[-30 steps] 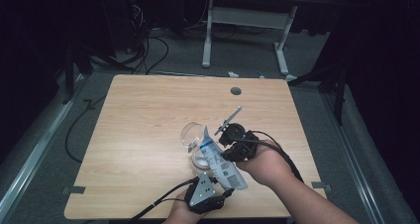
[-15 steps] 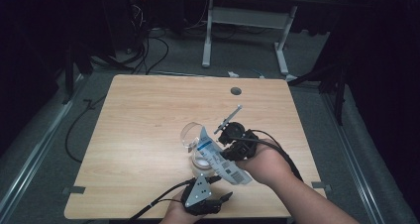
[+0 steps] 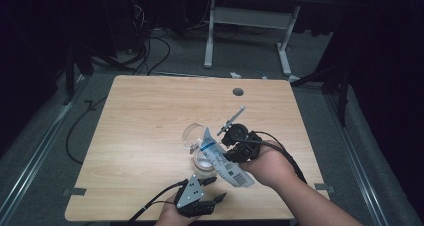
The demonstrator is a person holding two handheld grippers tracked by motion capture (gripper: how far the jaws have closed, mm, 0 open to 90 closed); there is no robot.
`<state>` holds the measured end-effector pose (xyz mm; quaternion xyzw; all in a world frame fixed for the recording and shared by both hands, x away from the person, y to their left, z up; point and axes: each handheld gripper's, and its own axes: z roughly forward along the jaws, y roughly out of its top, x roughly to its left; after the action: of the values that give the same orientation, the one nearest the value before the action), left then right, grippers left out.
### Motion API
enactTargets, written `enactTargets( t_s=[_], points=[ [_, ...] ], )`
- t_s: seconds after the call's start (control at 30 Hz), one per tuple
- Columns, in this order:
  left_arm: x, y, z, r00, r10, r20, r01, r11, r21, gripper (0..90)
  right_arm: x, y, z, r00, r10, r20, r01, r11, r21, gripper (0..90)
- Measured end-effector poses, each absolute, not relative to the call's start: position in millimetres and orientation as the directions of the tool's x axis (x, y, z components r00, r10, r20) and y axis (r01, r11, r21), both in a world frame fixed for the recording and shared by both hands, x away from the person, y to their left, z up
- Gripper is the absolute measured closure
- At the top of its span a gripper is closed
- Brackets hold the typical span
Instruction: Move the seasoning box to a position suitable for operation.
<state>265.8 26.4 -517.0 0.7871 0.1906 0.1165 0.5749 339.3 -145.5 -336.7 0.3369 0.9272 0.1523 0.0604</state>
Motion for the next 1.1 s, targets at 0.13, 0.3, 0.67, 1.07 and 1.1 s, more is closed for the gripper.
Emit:
enactTargets(
  t_s=[0.13,0.3,0.67,1.07,1.1],
  points=[
    [265.8,33.4,-515.6,0.896,0.443,-0.032,0.166,-0.267,0.949,43.2,338.5,-146.0,-336.4,-0.766,0.642,-0.013,0.605,0.728,0.323,90.0],
    [268.0,41.6,-516.9,0.888,0.458,-0.047,0.181,-0.253,0.950,43.7,337.1,-147.4,-336.6,-0.769,0.638,-0.017,0.601,0.733,0.319,90.0],
    [271.4,53.8,-516.9,0.869,0.494,-0.036,0.179,-0.245,0.953,44.5,337.3,-150.5,-338.5,-0.768,0.640,-0.024,0.600,0.731,0.324,90.0],
    [278.5,79.0,-515.2,0.846,0.532,-0.026,0.194,-0.264,0.945,45.7,336.6,-156.3,-341.1,-0.763,0.646,-0.031,0.605,0.730,0.318,90.0],
    [279.7,81.8,-515.1,0.845,0.534,-0.025,0.197,-0.267,0.943,45.7,337.0,-157.5,-341.2,-0.762,0.647,-0.031,0.606,0.729,0.318,90.0]
  ],
)
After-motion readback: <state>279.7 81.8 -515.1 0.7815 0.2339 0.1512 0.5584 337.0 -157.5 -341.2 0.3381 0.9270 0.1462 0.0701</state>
